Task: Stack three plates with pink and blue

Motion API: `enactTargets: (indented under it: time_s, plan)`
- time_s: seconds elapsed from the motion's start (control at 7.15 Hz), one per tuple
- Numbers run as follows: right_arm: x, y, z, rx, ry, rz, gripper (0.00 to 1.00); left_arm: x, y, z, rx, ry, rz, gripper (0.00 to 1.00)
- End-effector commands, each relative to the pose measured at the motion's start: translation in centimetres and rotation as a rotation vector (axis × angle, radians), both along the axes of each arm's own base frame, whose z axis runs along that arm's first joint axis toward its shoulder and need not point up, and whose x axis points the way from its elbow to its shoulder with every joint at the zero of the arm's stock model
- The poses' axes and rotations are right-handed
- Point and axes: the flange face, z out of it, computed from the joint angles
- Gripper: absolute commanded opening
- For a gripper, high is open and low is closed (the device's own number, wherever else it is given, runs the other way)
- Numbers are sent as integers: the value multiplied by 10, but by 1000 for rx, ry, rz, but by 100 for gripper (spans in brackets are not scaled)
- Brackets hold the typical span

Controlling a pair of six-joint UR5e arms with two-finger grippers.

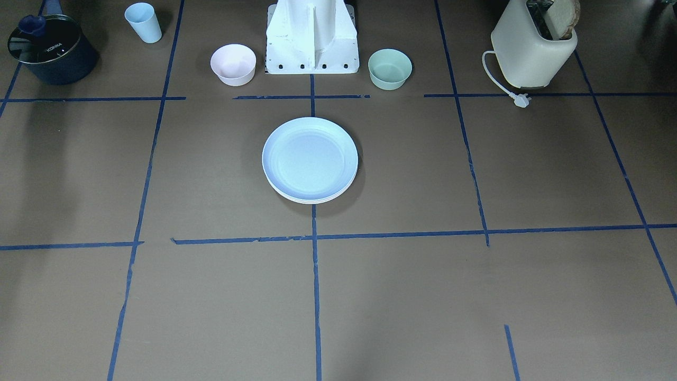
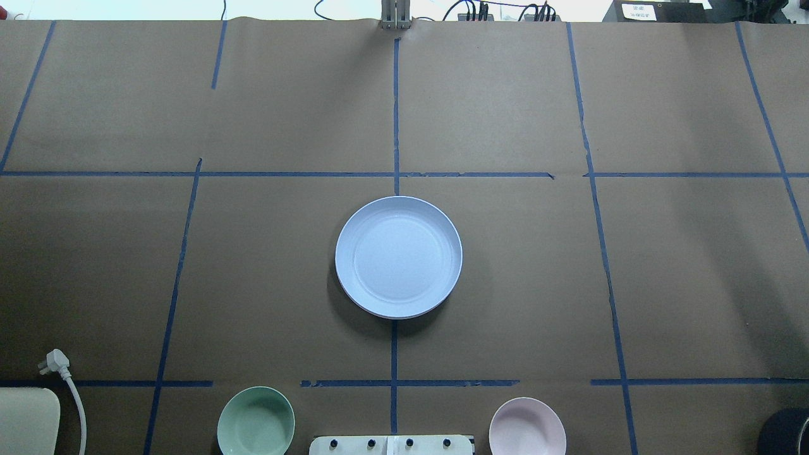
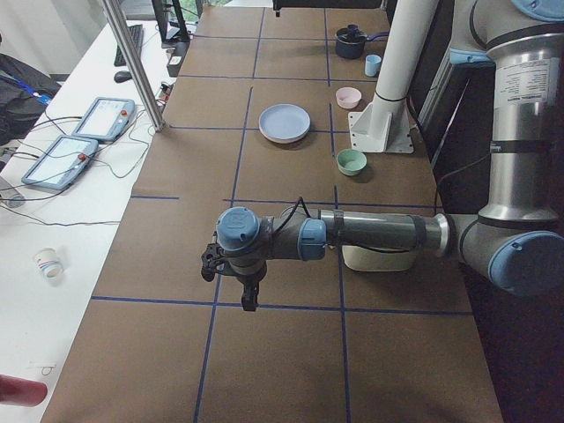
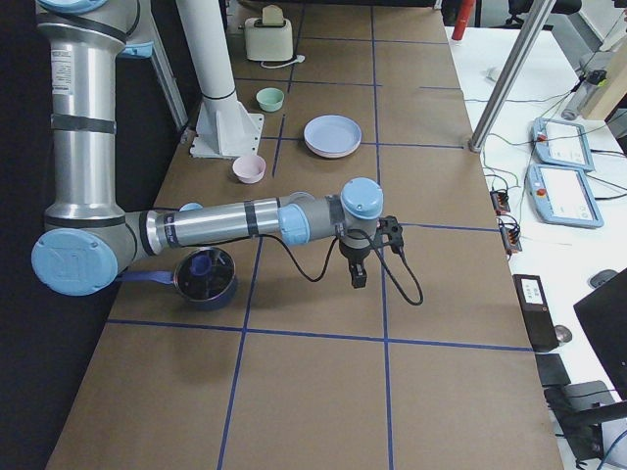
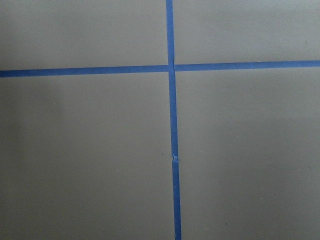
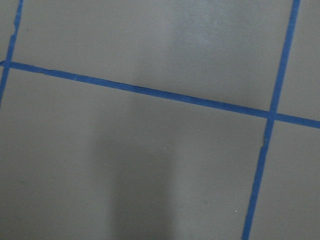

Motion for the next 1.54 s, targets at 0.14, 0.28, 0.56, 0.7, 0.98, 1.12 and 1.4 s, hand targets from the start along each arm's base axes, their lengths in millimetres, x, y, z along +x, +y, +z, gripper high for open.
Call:
enactTargets:
  time_s: [0.14, 0.28, 0.56, 0.7, 0.98, 1.12, 1.4]
  plan:
    - [56, 5, 53, -84, 5, 99, 100, -1, -1, 4, -3, 1, -3, 100]
    - [90, 18, 75, -86, -10, 153, 100, -1, -1, 4, -1, 1, -3, 100]
    - [96, 15, 90, -94, -15, 156, 100, -1, -2, 3, 2, 1, -3, 100]
    - [96, 22, 94, -114, -18, 157, 100, -1, -1, 4, 0, 1, -3, 100]
    - [97, 20, 80, -180, 0, 150, 100, -1, 2, 8, -6, 1, -2, 100]
    - [94, 23, 77, -175, 0, 146, 100, -1, 2, 9, -8, 3, -2, 100]
    - [94, 29, 82, -177, 4, 145, 100, -1, 3, 10, -10, 3, -2, 100]
